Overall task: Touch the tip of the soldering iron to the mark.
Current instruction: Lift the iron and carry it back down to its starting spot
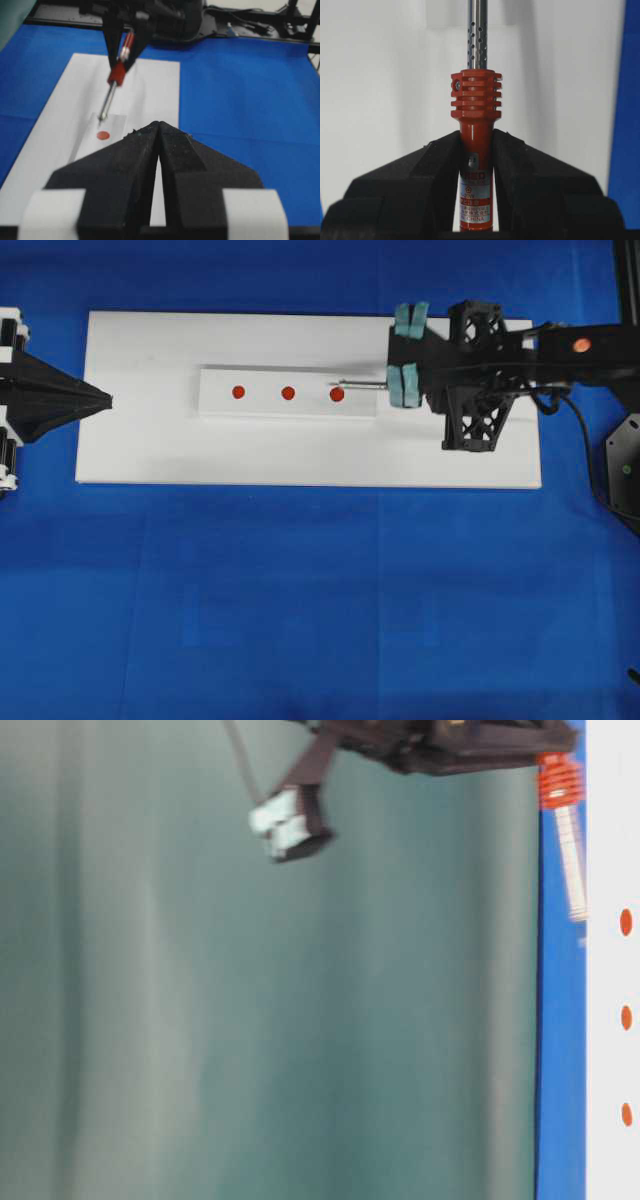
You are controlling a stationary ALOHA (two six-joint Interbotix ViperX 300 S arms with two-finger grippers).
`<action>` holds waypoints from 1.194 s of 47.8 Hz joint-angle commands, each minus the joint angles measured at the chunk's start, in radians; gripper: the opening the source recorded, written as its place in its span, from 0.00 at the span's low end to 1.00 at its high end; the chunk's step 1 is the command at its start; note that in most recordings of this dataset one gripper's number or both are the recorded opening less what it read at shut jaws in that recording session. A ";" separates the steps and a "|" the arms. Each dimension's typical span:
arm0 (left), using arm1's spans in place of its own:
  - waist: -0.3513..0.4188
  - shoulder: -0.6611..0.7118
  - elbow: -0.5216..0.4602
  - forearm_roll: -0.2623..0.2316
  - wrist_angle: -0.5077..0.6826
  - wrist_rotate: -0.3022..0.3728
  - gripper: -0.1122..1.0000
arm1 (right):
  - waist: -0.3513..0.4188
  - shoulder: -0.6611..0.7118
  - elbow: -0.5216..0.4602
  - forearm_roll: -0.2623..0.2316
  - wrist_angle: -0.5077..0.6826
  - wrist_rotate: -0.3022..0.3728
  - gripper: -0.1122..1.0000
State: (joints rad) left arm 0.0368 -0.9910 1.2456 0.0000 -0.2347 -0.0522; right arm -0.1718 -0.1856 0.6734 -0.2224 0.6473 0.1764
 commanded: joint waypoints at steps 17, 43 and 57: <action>0.003 0.003 -0.009 0.002 -0.006 0.000 0.10 | 0.000 -0.184 -0.149 -0.026 0.179 -0.003 0.16; 0.003 0.003 -0.009 0.002 -0.006 0.000 0.10 | 0.025 -0.175 -0.141 -0.023 0.173 0.020 0.16; 0.002 0.003 -0.009 0.002 -0.006 0.000 0.10 | 0.144 -0.178 -0.130 -0.023 0.179 0.141 0.16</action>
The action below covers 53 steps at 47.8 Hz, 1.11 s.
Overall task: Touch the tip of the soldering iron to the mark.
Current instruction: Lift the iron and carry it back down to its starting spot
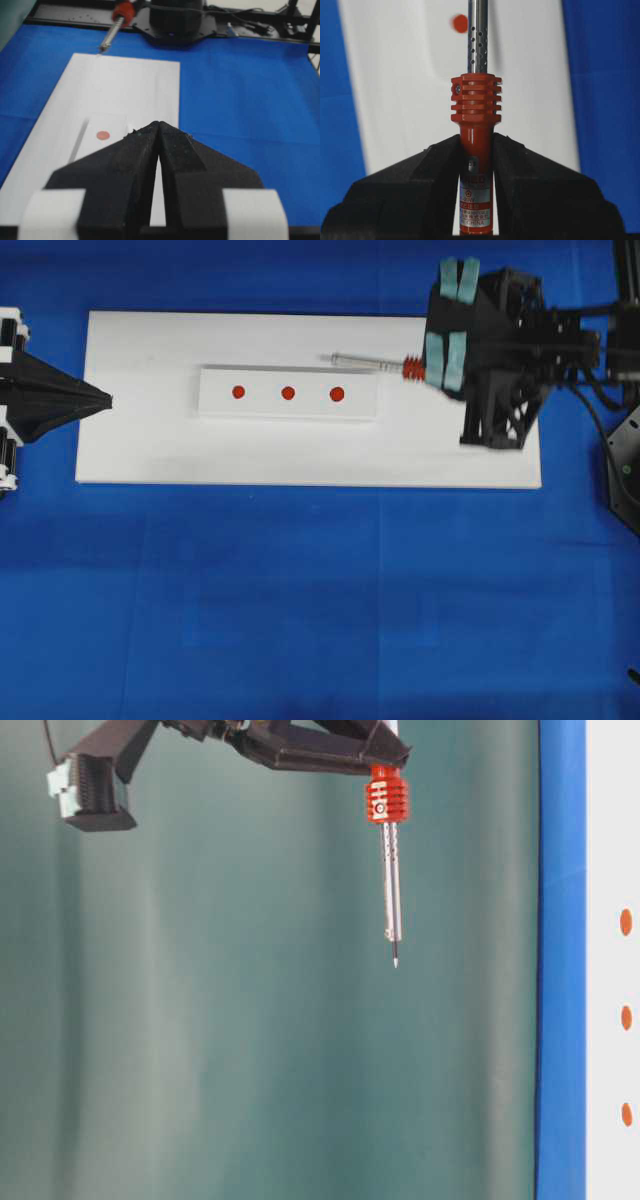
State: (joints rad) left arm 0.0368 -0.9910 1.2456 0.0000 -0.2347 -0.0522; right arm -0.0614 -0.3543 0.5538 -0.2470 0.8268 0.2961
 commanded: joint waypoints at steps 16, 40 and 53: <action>0.003 0.003 -0.009 0.002 -0.006 -0.002 0.10 | 0.267 -0.003 -0.006 -0.017 0.005 0.222 0.16; 0.003 0.003 -0.009 0.002 -0.012 -0.002 0.10 | 0.370 0.077 -0.038 -0.074 -0.011 0.367 0.16; 0.003 0.003 -0.009 0.002 -0.012 -0.002 0.10 | 0.371 0.198 -0.158 -0.091 -0.021 0.360 0.16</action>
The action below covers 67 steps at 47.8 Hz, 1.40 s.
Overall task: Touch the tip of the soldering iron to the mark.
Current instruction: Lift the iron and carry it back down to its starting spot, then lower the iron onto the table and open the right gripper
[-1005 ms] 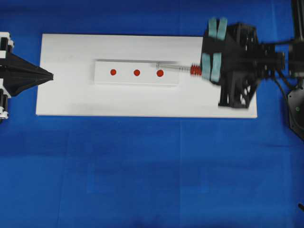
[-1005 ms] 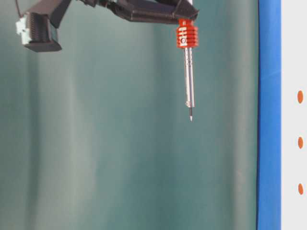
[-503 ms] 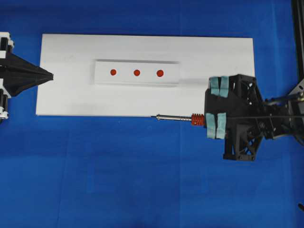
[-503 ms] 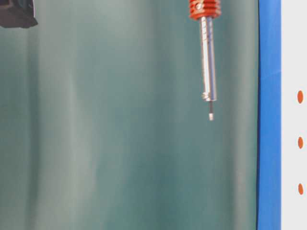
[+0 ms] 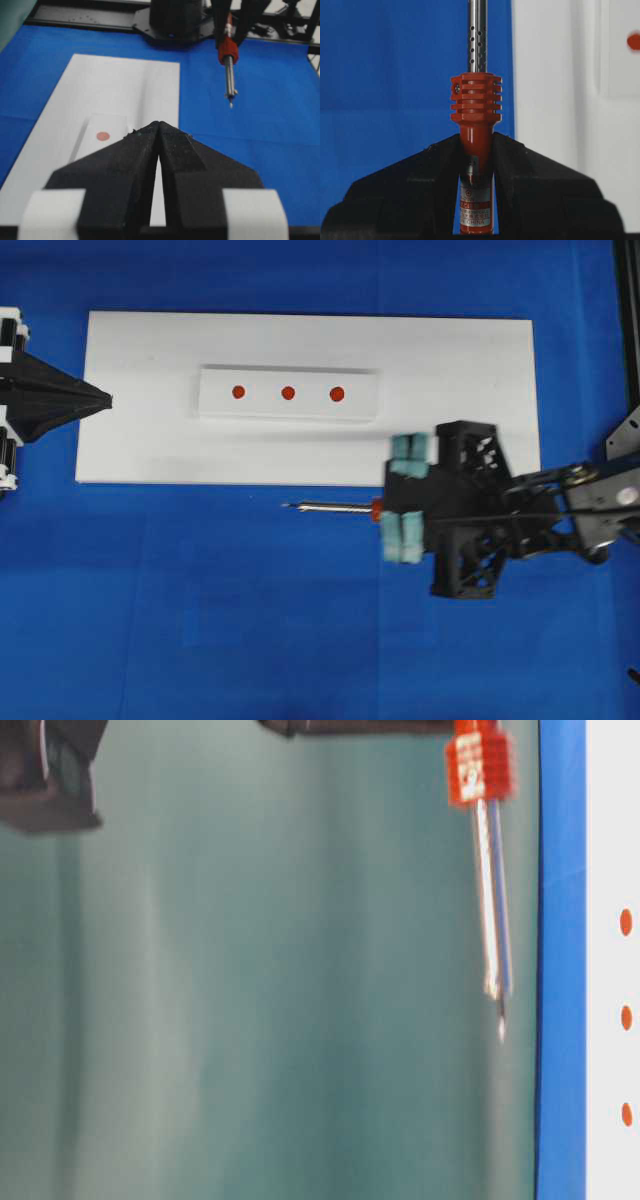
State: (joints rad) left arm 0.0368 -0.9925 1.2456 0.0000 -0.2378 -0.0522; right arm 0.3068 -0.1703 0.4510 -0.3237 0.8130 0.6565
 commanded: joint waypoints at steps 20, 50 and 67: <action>0.003 0.003 -0.009 0.002 -0.003 0.000 0.10 | -0.002 0.175 -0.239 -0.043 -0.017 0.000 0.16; 0.003 0.003 -0.009 0.002 -0.003 -0.002 0.10 | -0.009 0.247 -0.163 -0.037 -0.190 0.014 0.16; 0.003 0.003 -0.009 0.002 -0.002 0.000 0.10 | -0.011 0.344 -0.086 -0.031 -0.407 0.040 0.16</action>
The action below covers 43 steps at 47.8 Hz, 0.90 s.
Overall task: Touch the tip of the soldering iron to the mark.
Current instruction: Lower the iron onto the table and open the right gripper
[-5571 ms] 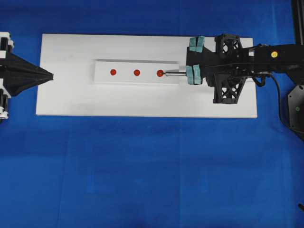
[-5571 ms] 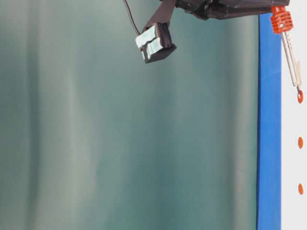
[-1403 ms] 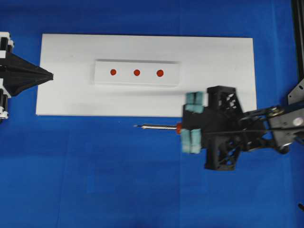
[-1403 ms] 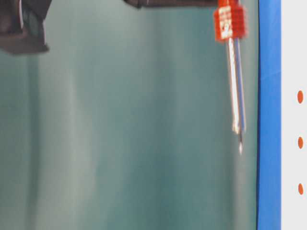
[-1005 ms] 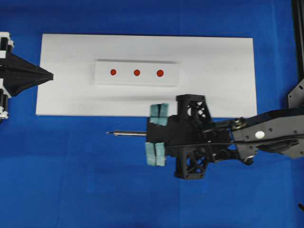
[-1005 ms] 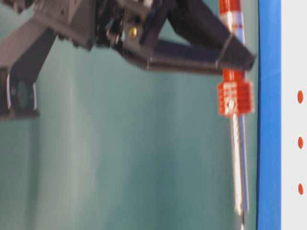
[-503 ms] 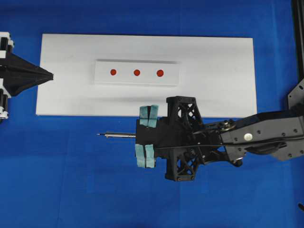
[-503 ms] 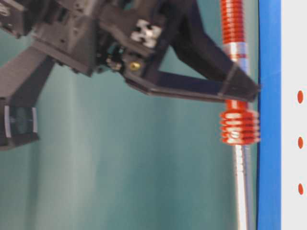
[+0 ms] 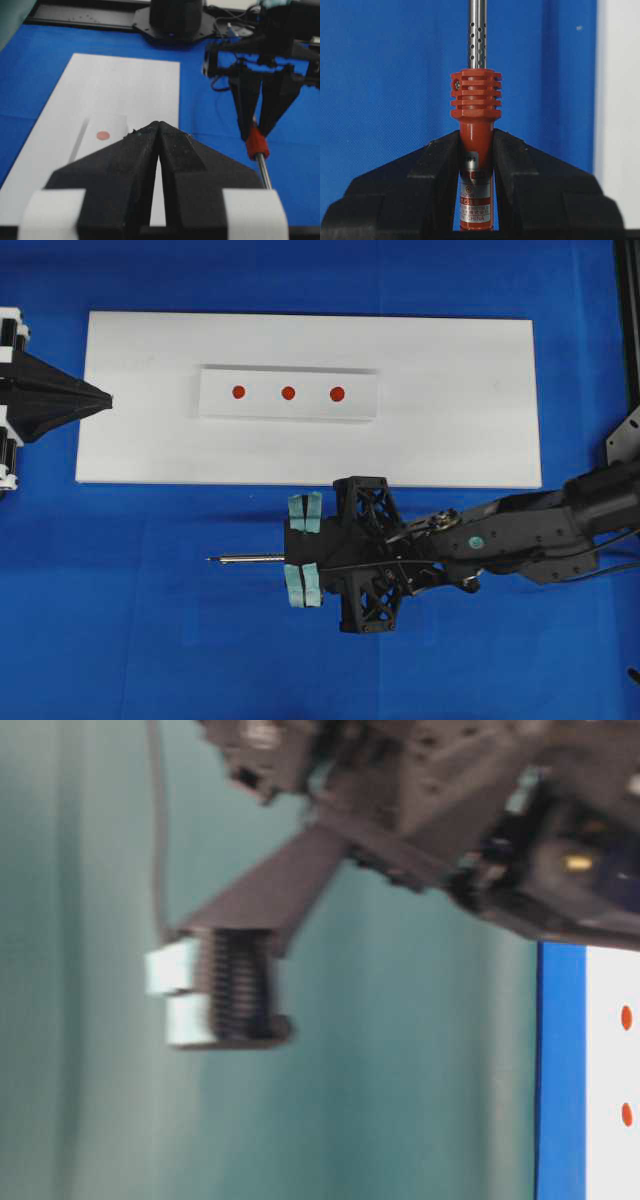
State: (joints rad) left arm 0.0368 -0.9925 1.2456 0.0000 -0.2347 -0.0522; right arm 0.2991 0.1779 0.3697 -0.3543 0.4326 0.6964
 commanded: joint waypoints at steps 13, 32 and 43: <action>0.002 0.002 -0.009 0.002 -0.006 0.000 0.10 | -0.003 0.058 0.020 -0.005 -0.123 -0.003 0.16; 0.003 0.002 -0.009 0.002 -0.003 0.000 0.10 | -0.003 0.101 0.025 0.000 -0.196 0.000 0.16; 0.003 0.002 -0.009 0.002 -0.002 -0.002 0.10 | -0.003 0.107 0.025 0.003 -0.196 0.005 0.16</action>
State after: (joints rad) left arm 0.0368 -0.9940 1.2456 0.0000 -0.2332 -0.0522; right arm 0.2976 0.3022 0.4019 -0.3528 0.2439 0.6980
